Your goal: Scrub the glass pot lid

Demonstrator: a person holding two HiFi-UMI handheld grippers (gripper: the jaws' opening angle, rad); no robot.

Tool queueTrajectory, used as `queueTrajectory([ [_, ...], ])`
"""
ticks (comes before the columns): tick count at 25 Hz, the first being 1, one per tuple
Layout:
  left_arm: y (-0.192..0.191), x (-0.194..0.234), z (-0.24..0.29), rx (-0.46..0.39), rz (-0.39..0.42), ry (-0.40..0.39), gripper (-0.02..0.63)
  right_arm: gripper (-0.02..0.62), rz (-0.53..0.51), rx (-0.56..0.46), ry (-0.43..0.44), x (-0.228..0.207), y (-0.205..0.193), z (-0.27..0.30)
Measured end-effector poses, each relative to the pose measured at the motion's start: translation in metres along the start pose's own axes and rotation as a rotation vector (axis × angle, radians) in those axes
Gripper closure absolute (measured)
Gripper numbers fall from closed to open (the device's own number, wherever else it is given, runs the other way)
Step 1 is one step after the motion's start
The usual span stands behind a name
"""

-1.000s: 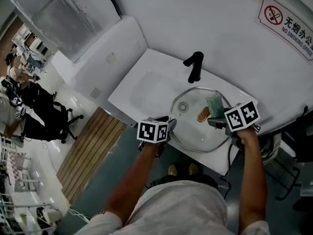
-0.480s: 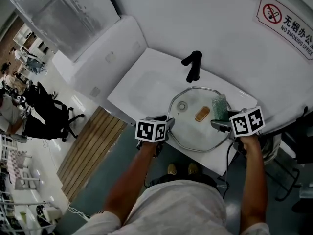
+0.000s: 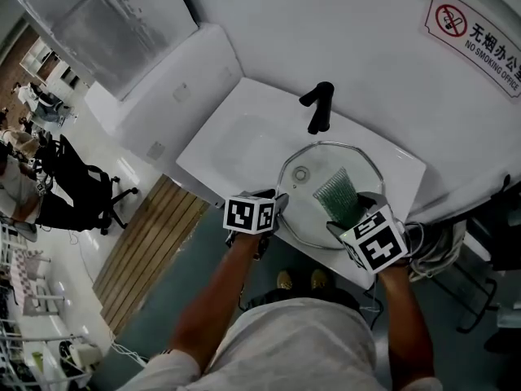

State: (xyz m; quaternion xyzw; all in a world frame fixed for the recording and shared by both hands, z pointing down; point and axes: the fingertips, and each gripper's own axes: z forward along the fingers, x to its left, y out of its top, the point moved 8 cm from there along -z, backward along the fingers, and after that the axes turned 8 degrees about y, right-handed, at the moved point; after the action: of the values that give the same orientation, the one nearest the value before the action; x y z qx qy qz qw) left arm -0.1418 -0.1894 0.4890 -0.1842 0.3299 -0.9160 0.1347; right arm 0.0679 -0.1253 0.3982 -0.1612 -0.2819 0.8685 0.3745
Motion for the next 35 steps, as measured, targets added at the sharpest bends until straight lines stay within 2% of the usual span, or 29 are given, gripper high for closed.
queueTrajectory([
  [6,0.000,0.000,0.000,-0.002,0.000,-0.002,0.440,0.247,-0.125,0.069,-0.038,0.035,0.000,0.028],
  [14,0.000,0.001,0.001,-0.004,-0.003,-0.009,0.440,0.247,-0.196,0.112,-0.044,0.053,-0.006,0.063],
  [17,0.000,0.001,0.001,-0.004,-0.005,-0.014,0.440,0.247,-0.219,0.115,-0.055,0.052,-0.011,0.068],
  [20,0.000,0.001,0.001,-0.004,-0.005,-0.017,0.440,0.247,-0.223,0.071,-0.052,0.051,-0.015,0.065],
  [26,0.000,0.002,0.001,-0.009,-0.009,-0.022,0.440,0.247,-0.141,-0.071,-0.031,0.028,-0.030,0.037],
  [35,-0.001,0.004,0.001,-0.006,-0.013,-0.026,0.440,0.247,0.121,-0.153,-0.004,-0.028,-0.066,0.014],
])
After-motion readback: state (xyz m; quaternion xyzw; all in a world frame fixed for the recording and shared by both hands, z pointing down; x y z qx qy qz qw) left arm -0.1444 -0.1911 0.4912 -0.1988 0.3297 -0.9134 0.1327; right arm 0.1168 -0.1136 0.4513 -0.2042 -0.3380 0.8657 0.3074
